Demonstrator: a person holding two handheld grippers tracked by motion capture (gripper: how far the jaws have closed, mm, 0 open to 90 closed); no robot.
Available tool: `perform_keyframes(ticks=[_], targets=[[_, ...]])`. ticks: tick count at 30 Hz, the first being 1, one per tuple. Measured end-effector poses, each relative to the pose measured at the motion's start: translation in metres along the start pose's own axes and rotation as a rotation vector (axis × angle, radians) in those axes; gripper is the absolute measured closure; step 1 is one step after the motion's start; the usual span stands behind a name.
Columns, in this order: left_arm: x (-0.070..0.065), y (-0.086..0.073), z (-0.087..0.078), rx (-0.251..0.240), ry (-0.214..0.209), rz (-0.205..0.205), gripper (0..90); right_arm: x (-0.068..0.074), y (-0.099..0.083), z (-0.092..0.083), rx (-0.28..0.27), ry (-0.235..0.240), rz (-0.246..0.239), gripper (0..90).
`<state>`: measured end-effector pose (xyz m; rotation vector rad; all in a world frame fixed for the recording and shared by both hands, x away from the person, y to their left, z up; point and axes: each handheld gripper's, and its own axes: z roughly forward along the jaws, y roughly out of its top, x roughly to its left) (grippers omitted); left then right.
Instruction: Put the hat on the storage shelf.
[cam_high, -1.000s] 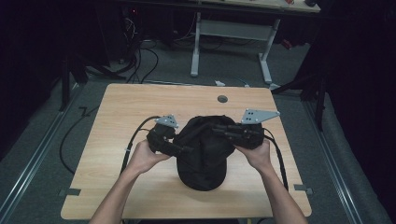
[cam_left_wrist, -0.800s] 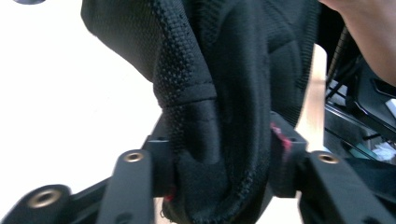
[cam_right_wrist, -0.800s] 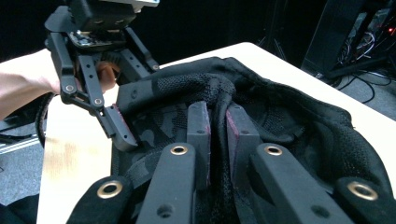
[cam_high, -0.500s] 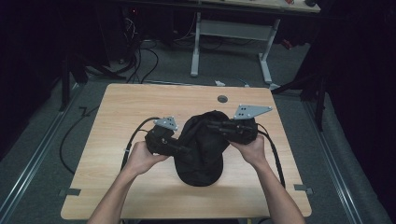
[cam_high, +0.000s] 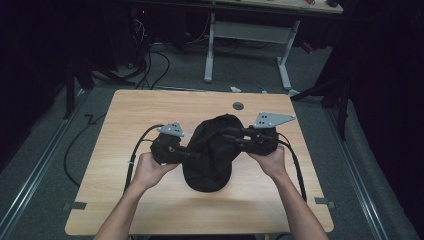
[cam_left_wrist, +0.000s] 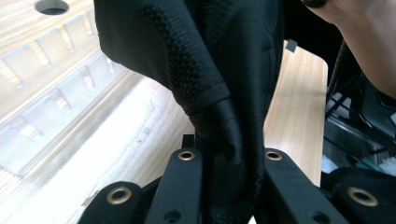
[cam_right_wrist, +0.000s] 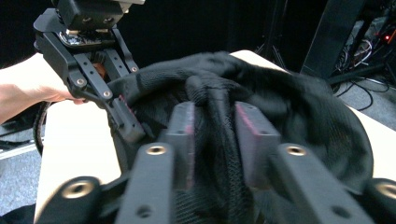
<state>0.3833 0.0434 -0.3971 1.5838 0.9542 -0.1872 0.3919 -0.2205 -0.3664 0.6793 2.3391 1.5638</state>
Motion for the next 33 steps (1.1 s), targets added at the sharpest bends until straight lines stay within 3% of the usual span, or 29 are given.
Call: perform_keyframes(ticks=[6,10,15,16,19,23,28,33], targets=[[0.006,0.001,-0.004,-0.034,0.040,-0.013,85.0,0.000,-0.004,-0.009,-0.020,-0.012,0.028,50.2],[0.005,0.006,-0.011,-0.071,0.045,-0.019,84.9,0.000,-0.007,-0.016,-0.019,-0.023,0.040,46.7],[0.006,0.013,-0.021,-0.128,0.068,-0.040,84.9,0.002,-0.013,-0.026,0.030,-0.067,0.044,43.9],[0.006,0.014,-0.023,-0.137,0.076,-0.040,84.8,0.003,-0.022,-0.028,0.039,-0.098,0.054,43.5],[0.008,0.017,-0.027,-0.159,0.099,-0.044,84.8,0.002,-0.033,-0.027,0.061,-0.122,0.075,42.8],[0.009,0.023,-0.033,-0.201,0.125,-0.053,84.7,-0.004,-0.065,-0.029,0.111,-0.187,0.151,41.8],[0.008,0.029,-0.038,-0.236,0.125,-0.057,84.6,-0.007,-0.099,-0.028,0.182,-0.327,0.209,43.4],[0.010,0.035,-0.041,-0.271,0.151,-0.069,84.6,-0.013,-0.130,-0.024,0.234,-0.367,0.269,42.7]])
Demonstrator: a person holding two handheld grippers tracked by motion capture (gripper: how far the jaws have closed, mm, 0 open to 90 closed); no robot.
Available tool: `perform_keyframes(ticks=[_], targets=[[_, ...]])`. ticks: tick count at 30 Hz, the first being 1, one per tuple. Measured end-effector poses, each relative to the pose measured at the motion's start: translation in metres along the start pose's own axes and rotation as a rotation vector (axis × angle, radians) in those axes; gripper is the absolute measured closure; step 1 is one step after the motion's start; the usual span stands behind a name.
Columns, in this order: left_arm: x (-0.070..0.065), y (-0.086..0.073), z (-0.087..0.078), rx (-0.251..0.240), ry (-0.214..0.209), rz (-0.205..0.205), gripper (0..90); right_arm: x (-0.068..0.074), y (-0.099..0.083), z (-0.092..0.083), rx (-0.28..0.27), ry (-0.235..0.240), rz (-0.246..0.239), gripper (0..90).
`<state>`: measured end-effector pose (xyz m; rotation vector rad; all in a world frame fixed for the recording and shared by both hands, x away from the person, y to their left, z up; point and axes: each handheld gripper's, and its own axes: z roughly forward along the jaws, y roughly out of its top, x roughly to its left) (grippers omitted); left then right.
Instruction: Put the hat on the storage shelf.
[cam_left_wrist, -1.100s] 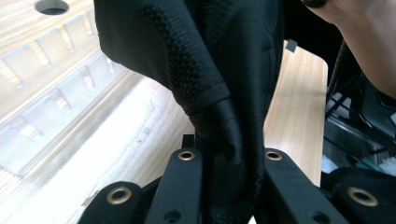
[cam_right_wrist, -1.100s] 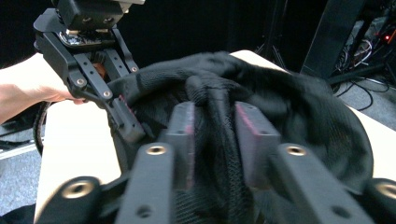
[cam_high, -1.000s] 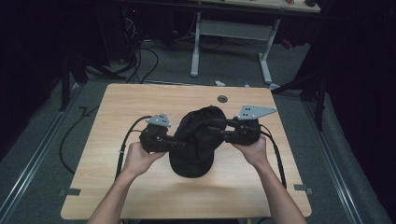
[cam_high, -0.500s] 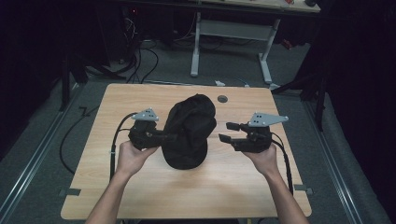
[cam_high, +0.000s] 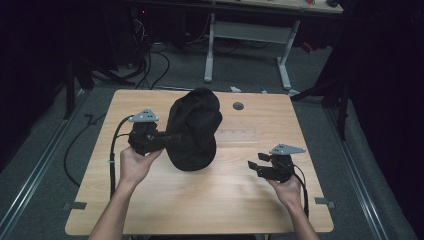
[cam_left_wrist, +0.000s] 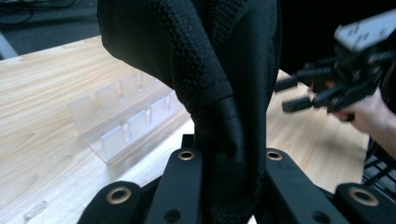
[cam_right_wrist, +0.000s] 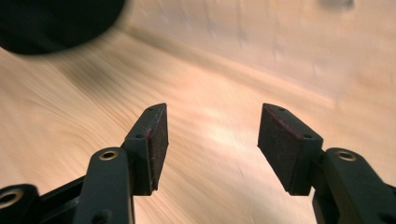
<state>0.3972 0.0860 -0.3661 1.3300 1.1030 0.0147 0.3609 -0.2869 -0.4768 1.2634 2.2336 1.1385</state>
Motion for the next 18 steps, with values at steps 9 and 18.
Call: perform_keyframes(ticks=[9,18], targets=[[0.005,0.008,0.000,-0.042,0.036,-0.019,84.6,-0.018,-0.035,0.017,0.033,-0.166,0.091,42.8],[0.010,0.018,0.005,-0.079,0.095,-0.014,84.6,-0.024,-0.045,0.026,0.057,-0.280,0.115,41.7]])
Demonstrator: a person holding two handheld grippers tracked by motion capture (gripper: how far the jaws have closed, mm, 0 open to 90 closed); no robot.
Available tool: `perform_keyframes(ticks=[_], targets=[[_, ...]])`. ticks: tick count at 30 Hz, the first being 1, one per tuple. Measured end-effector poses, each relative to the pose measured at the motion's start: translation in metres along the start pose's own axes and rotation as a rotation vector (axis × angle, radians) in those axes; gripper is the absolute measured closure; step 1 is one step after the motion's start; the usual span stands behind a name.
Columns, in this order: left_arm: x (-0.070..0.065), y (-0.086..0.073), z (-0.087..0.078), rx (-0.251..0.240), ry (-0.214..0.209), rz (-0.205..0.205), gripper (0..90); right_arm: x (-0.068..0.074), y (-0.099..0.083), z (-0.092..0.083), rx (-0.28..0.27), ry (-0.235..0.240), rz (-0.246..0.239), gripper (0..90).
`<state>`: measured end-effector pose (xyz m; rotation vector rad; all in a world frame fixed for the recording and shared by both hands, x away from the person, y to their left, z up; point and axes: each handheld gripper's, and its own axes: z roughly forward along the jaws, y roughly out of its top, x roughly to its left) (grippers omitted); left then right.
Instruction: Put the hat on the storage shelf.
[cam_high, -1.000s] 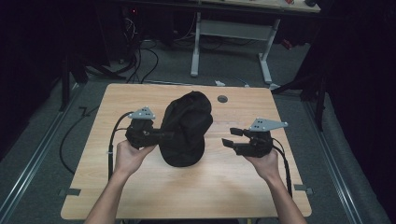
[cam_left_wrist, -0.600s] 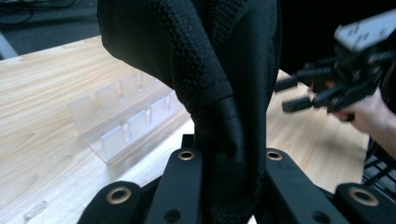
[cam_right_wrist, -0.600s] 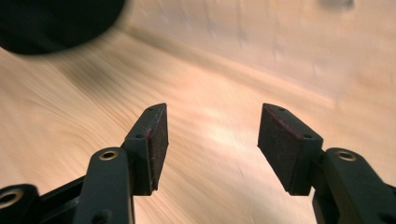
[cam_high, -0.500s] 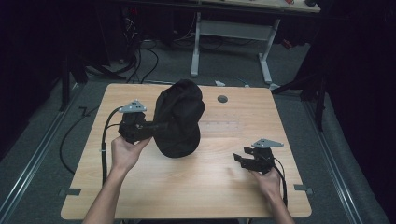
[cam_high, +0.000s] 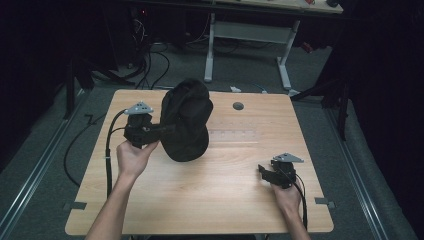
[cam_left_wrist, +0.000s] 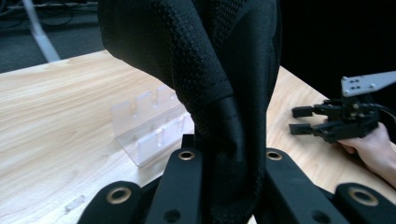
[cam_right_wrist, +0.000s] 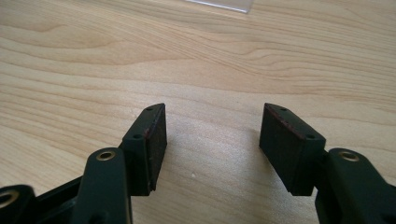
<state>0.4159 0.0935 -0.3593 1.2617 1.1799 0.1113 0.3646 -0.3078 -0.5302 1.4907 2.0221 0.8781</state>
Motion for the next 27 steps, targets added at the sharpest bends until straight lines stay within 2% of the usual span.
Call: perform_keyframes(ticks=[2,4,8,10,15,27], targets=[[0.002,0.003,0.000,-0.019,0.008,-0.013,84.6,0.001,0.000,0.000,0.005,-0.012,-0.010,40.9],[0.006,0.010,0.001,-0.046,0.006,-0.051,84.6,0.002,0.000,0.000,0.004,-0.013,-0.018,40.9],[0.009,0.016,0.003,-0.067,0.016,-0.059,84.5,0.003,0.000,0.000,0.003,-0.004,-0.023,40.8],[0.009,0.020,0.004,-0.074,0.025,-0.056,84.6,0.005,0.000,0.000,0.002,-0.003,-0.040,40.8],[0.010,0.029,0.007,-0.104,0.047,-0.047,84.6,0.005,0.000,0.000,0.003,0.006,-0.039,40.5],[0.013,0.044,0.026,-0.138,0.147,-0.005,84.6,0.005,0.000,0.001,0.006,0.011,-0.032,39.2]])
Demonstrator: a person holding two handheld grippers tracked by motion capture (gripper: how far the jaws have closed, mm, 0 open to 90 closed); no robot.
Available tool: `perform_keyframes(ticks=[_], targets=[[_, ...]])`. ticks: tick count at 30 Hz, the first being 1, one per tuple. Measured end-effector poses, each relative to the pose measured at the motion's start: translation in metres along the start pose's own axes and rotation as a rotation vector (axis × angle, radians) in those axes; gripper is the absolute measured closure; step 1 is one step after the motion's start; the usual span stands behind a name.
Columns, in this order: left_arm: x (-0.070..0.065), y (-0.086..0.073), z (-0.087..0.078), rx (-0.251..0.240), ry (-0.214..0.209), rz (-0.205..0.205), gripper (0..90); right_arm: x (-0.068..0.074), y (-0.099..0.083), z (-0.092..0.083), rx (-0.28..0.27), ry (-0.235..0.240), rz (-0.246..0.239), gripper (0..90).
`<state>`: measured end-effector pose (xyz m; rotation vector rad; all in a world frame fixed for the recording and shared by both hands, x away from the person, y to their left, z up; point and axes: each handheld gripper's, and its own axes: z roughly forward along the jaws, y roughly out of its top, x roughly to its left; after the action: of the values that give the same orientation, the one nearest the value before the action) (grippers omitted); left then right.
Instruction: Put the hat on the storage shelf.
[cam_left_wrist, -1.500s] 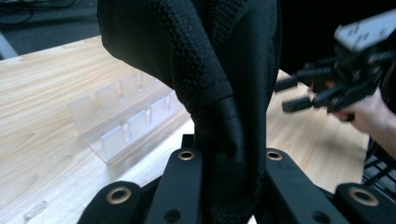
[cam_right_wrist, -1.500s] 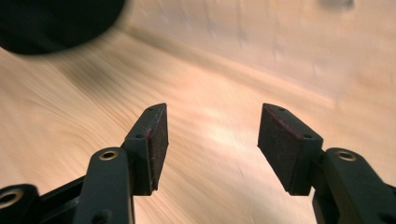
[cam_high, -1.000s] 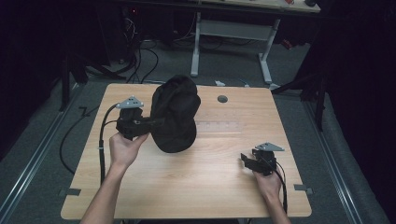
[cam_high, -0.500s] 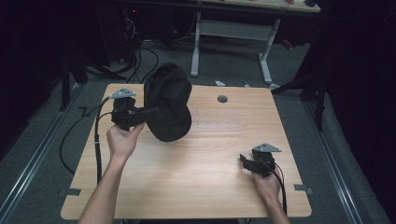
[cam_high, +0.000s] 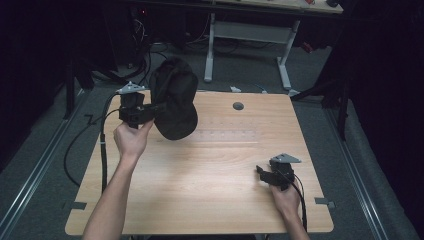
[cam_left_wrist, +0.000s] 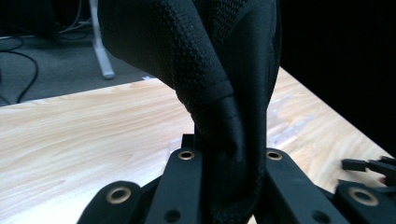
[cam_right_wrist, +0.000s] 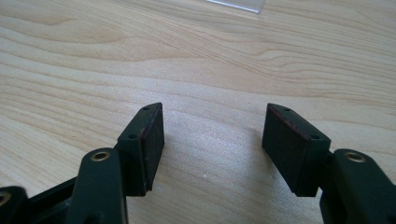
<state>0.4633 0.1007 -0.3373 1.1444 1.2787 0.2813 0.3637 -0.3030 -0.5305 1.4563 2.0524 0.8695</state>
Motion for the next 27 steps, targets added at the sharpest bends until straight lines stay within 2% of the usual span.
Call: perform_keyframes(ticks=[7,12,27], targets=[[-0.006,-0.002,0.017,0.005,0.058,0.040,84.6,0.000,0.000,0.000,0.000,0.000,-0.001,39.0],[-0.009,-0.006,0.027,0.002,0.111,0.054,84.6,0.000,0.000,0.000,-0.001,0.001,-0.001,38.7],[-0.009,-0.013,0.045,0.014,0.207,0.072,84.6,0.000,0.000,0.000,-0.001,0.001,0.000,38.6]])
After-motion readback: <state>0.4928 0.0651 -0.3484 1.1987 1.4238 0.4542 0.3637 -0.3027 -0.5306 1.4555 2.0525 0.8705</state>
